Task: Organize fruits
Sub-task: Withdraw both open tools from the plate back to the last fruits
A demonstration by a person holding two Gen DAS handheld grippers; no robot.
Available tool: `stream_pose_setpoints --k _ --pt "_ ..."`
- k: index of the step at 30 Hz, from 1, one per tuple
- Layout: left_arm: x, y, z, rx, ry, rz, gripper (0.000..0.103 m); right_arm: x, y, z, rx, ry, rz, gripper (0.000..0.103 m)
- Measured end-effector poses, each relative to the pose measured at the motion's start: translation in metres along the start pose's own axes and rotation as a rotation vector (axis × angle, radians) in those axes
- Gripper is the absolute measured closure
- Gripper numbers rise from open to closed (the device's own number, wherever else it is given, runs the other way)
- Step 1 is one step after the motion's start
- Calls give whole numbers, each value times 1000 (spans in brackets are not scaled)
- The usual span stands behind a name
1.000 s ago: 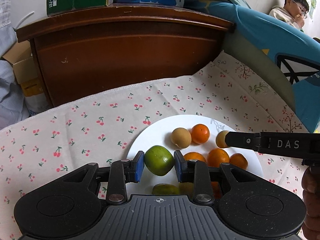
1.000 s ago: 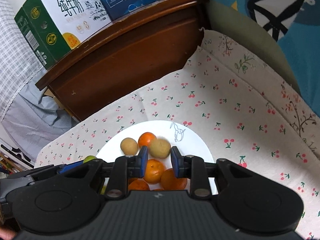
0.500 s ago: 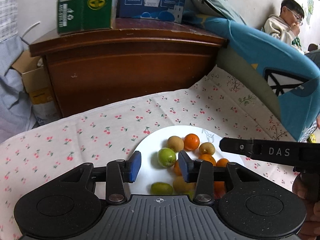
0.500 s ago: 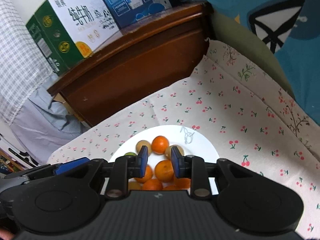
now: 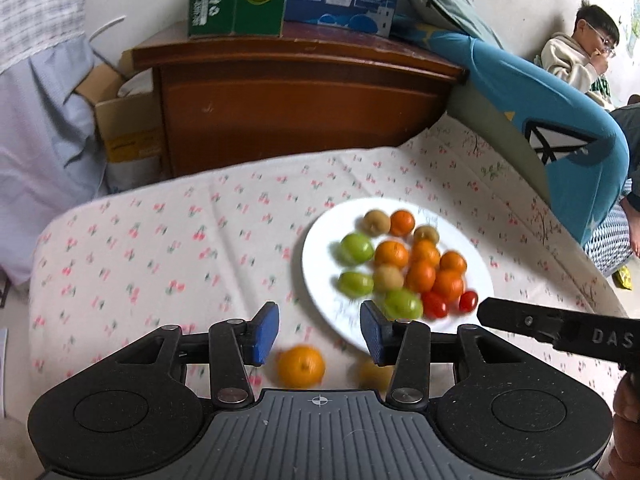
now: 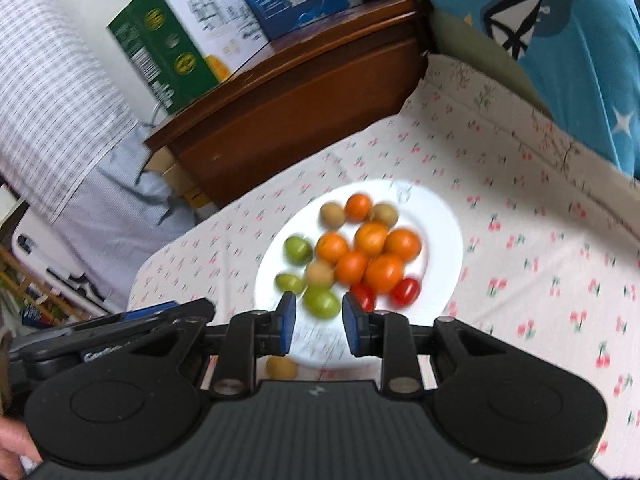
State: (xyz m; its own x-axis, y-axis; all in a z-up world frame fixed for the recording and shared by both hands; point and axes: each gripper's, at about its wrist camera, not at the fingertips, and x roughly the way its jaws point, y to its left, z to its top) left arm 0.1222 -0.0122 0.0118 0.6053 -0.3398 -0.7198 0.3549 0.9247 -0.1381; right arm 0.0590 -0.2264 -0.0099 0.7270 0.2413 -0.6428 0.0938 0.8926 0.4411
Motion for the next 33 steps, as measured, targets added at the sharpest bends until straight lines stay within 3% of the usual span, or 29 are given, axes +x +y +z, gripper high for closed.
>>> stream_pose_setpoints --k 19,33 --pt "-9 13 -45 5 69 81 59 -16 13 -63 -62 85 -17 76" --pt "-13 35 -44 -71 34 89 60 8 19 -67 -87 62 42 76"
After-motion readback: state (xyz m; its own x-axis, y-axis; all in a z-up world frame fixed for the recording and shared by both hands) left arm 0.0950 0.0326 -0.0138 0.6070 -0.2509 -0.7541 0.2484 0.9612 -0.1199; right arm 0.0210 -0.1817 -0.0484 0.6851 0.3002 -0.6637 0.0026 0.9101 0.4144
